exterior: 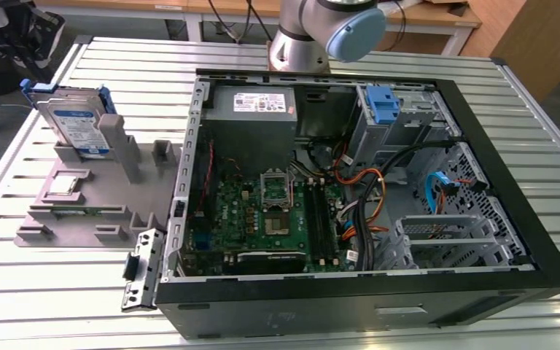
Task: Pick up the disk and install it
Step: 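Pick up the disk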
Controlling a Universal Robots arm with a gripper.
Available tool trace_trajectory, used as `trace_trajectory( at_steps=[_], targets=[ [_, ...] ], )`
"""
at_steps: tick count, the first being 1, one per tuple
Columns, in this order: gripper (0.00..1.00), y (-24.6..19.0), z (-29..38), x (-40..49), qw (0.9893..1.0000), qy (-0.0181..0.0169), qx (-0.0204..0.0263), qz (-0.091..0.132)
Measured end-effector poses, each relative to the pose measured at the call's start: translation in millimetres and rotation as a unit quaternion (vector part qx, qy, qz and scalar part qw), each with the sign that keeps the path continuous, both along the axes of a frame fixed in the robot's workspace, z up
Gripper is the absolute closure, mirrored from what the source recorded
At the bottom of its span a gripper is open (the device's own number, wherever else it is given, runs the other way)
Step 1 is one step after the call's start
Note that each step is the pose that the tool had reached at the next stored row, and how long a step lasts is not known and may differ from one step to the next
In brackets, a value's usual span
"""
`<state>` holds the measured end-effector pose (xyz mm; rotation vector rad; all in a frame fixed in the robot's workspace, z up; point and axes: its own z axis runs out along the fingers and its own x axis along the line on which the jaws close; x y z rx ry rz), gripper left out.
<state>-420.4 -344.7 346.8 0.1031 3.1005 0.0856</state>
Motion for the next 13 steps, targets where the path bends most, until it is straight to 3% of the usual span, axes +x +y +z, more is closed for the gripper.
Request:
trace_trajectory(
  at_steps=[3, 6, 10, 13],
  targets=[
    [0.9, 0.0, -0.1, 0.0, 0.9997, -0.0001, 0.0, 0.023],
    [0.9, 0.0, -0.1, 0.1, 0.9987, 0.0, -0.0001, 0.05],
    [0.9, 0.0, -0.3, 0.1, 0.9962, 0.0, 0.0, 0.087],
    [0.9, 0.0, -0.5, 0.1, 0.9935, -0.0001, 0.0, 0.114]
  ],
)
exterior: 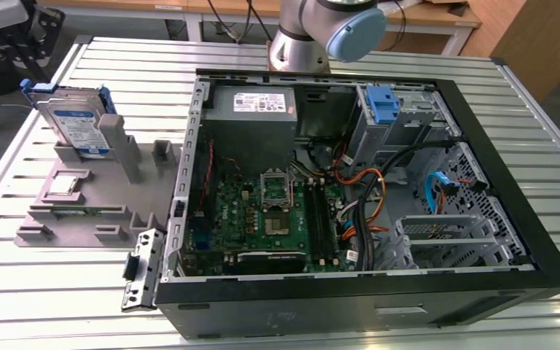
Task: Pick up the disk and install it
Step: 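Pick up the disk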
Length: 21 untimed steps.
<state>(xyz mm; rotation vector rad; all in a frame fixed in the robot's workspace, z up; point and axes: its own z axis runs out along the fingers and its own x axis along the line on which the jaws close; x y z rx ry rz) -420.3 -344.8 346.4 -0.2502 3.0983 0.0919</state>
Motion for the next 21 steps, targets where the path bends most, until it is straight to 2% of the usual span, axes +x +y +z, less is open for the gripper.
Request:
trace_trajectory(
  at_steps=[3, 7, 21],
  targets=[
    [0.9, 0.0, -0.1, 0.0, 0.9996, 0.0, 0.0, 0.028],
    [0.9, 0.0, -0.4, 0.0, 0.9982, 0.0001, -0.0001, 0.059],
    [0.9, 0.0, -0.4, 0.0, 0.998, 0.0001, 0.0, 0.064]
  ],
)
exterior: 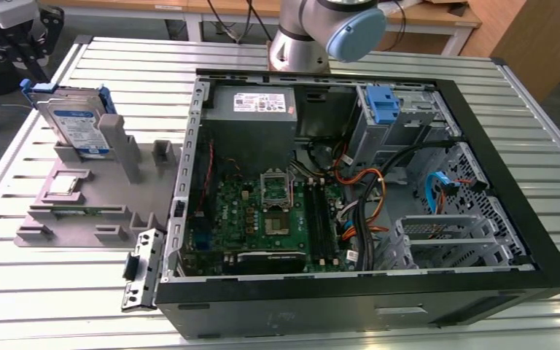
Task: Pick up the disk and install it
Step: 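Pick up the disk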
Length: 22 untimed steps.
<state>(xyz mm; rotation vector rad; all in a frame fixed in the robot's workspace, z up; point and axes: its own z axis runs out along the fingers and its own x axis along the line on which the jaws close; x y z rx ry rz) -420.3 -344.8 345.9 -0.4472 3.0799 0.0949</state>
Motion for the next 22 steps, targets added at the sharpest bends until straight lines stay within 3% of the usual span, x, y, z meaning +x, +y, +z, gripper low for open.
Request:
trace_trajectory(
  at_steps=[11, 22],
  targets=[
    [0.9, 0.0, 0.0, 0.0, 0.9996, 0.0, 0.0, 0.03],
    [0.9, 0.0, 0.0, 0.0, 0.9995, 0.0, 0.0, 0.032]
  ],
)
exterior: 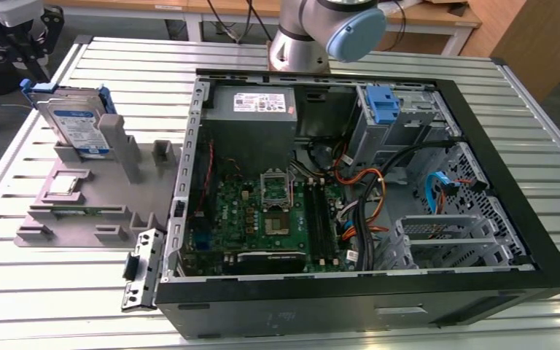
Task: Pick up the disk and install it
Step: 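Pick up the disk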
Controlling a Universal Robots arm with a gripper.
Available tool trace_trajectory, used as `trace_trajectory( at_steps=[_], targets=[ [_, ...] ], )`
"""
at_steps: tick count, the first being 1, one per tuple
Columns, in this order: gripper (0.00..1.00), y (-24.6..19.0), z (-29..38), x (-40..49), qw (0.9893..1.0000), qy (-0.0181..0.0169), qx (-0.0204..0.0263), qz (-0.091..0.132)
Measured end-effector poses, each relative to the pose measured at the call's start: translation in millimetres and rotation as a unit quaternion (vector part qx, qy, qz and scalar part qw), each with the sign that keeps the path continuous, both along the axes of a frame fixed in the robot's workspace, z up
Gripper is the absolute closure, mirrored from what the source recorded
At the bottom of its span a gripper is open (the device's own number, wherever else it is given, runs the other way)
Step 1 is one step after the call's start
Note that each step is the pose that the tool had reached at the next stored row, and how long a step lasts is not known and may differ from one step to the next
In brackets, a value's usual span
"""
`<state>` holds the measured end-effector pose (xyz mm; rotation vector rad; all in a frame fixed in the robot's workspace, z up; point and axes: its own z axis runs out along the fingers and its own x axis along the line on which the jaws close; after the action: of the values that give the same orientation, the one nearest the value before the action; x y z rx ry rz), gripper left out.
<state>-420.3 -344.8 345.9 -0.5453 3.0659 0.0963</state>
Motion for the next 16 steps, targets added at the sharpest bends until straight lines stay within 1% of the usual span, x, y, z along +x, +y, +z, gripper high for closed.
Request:
trace_trajectory(
  at_steps=[5, 9, 16],
  targets=[
    [0.9, 0.0, 0.0, 0.0, 1.0, 0.0, 0.0, 0.001],
    [0.9, 0.0, 0.0, 0.0, 1.0, 0.0, 0.0, 0.009],
    [0.9, 0.0, 0.0, 0.0, 1.0, 0.0, 0.0, 0.009]
  ],
)
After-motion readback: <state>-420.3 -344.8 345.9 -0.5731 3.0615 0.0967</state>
